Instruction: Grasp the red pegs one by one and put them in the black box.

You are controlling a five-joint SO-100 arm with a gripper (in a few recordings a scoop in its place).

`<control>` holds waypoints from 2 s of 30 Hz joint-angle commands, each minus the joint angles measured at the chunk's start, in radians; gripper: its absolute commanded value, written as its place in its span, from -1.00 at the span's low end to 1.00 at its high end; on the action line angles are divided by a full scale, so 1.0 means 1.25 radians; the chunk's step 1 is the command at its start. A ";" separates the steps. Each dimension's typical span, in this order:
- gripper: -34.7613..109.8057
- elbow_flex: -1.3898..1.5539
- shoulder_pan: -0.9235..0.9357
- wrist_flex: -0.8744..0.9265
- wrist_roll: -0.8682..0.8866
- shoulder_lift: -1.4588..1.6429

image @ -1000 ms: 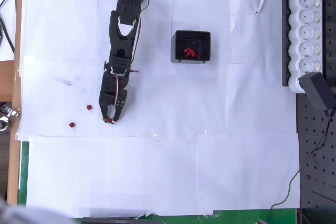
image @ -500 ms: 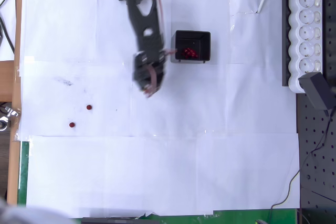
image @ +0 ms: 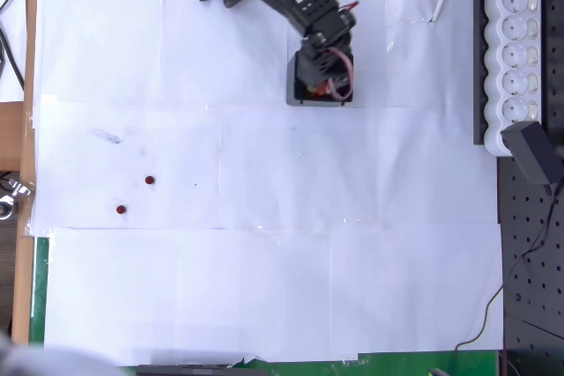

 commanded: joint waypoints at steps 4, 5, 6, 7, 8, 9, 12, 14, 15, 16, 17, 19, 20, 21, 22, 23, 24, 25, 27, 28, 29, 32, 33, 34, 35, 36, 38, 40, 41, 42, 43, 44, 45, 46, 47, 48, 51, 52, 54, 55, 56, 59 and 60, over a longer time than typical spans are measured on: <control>-0.39 -0.115 -0.021 -0.115 -0.011 -0.063; -0.38 -0.125 -0.021 -0.121 -0.010 -0.064; -0.35 -0.126 -0.018 -0.121 -0.010 -0.064; -0.31 -0.123 -0.015 -0.119 -0.010 -0.070; -0.28 -0.113 -0.010 -0.112 -0.010 -0.077; -0.25 -0.097 -0.004 -0.102 -0.010 -0.086; -0.17 -0.027 0.029 -0.052 0.005 -0.125; -0.17 0.005 0.065 -0.045 0.023 -0.172; -0.15 0.010 0.093 -0.056 0.031 -0.201; -0.14 0.009 0.123 -0.072 0.045 -0.231; -0.14 0.009 0.157 -0.086 0.063 -0.252; -0.14 -0.006 0.238 -0.120 0.110 -0.270; -0.14 -0.027 0.287 -0.153 0.136 -0.271; -0.14 -0.056 0.337 -0.195 0.162 -0.271; -0.14 -0.096 0.387 -0.245 0.190 -0.271; -0.14 -0.145 0.433 -0.302 0.223 -0.269; -0.14 -0.195 0.476 -0.356 0.258 -0.268; -0.14 -0.248 0.520 -0.412 0.291 -0.260; -0.14 -0.353 0.600 -0.535 0.367 -0.232; -0.14 -0.404 0.637 -0.610 0.396 -0.215; -0.14 -0.450 0.669 -0.688 0.428 -0.193; -0.14 -0.557 0.738 -0.911 0.490 -0.120; -0.15 -0.578 0.752 -0.960 0.502 -0.099; -0.15 -0.592 0.763 -0.996 0.509 -0.077; -0.16 -0.595 0.771 -1.019 0.514 -0.053; -0.18 -0.595 0.774 -1.039 0.515 -0.028; -0.22 -0.594 0.784 -1.100 0.515 0.023; -0.24 -0.583 0.792 -1.131 0.515 0.072; -0.25 -0.576 0.798 -1.145 0.517 0.097; -0.25 -0.571 0.804 -1.167 0.518 0.121; -0.25 -0.568 0.812 -1.189 0.519 0.145; -0.25 -0.562 0.822 -1.203 0.520 0.167; -0.25 -0.555 0.831 -1.215 0.522 0.188; -0.25 -0.547 0.839 -1.230 0.522 0.209; -0.25 -0.539 0.847 -1.243 0.523 0.229; -0.25 -0.528 0.852 -1.252 0.524 0.250; -0.25 -0.487 0.860 -1.266 0.525 0.303; -0.25 -0.474 0.863 -1.266 0.526 0.317; -0.26 -0.449 0.868 -1.266 0.529 0.339; -0.27 -0.438 0.870 -1.266 0.533 0.347; -0.28 -0.428 0.873 -1.266 0.535 0.358; -0.28 -0.401 0.880 -1.268 0.541 0.383; -0.28 -0.393 0.884 -1.268 0.545 0.391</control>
